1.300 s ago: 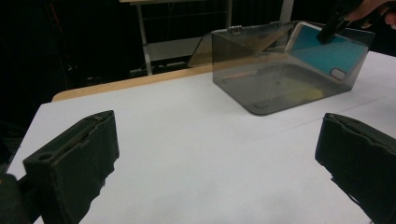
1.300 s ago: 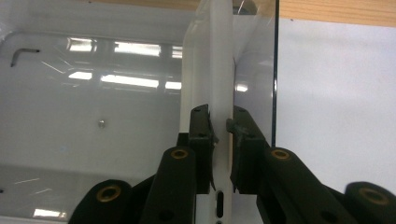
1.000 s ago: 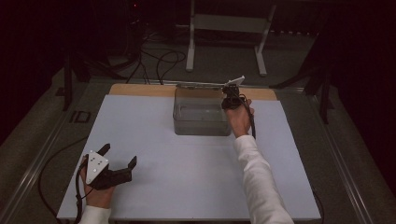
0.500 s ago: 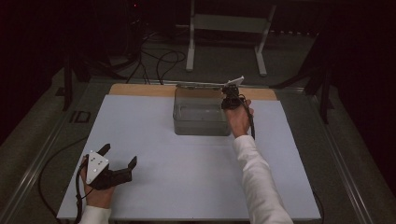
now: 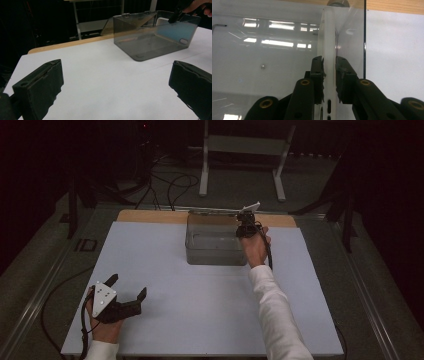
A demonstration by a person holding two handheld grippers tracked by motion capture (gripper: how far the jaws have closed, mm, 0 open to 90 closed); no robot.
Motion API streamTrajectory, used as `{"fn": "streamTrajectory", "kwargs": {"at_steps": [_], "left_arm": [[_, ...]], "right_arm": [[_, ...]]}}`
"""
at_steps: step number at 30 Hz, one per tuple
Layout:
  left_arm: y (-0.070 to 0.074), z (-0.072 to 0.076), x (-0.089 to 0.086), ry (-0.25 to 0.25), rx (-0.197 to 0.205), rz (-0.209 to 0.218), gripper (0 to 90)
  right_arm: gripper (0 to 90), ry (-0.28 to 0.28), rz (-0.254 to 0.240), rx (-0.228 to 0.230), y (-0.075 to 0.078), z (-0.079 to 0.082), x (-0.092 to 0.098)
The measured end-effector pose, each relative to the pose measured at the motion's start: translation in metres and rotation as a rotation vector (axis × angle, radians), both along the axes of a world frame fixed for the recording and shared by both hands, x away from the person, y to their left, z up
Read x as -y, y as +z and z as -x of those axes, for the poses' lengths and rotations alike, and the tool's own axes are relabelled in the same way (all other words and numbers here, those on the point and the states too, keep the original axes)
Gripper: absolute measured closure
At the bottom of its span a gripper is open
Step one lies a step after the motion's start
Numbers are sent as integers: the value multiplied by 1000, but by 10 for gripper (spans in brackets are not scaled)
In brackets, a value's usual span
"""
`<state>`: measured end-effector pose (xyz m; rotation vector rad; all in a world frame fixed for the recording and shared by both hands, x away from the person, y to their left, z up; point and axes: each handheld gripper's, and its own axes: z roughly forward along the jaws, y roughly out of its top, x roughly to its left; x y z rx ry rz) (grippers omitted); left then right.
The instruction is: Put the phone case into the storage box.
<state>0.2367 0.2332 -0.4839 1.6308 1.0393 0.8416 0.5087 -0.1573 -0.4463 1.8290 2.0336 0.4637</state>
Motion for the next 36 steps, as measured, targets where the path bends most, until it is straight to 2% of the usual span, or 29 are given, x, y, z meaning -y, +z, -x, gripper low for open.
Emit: {"fn": "streamTrajectory", "kwargs": {"at_steps": [2,3,7,16,20,24,26,29,36], "left_arm": [[0,0,0,0,1,1,3],[0,0,0,-1,1,1,3],[0,0,0,-2,1,0,3],[0,0,1,-3,1,0,3],[0,0,1,-4,0,0,3],[0,0,1,-3,2,0,3],[0,0,1,-3,1,0,3],[0,0,1,-3,2,0,3],[0,0,2,-6,0,-4,4]], "right_arm": [[772,5,5,2,0,0,0],[767,20,32,4,-1,1,-2],[738,39,58,10,0,2,-5],[695,72,78,12,3,6,-8],[665,106,90,28,6,8,-8],[622,123,90,62,12,12,-8],[618,130,112,82,15,15,-8],[592,145,103,103,21,18,-6],[457,201,155,184,28,25,-2]]}}
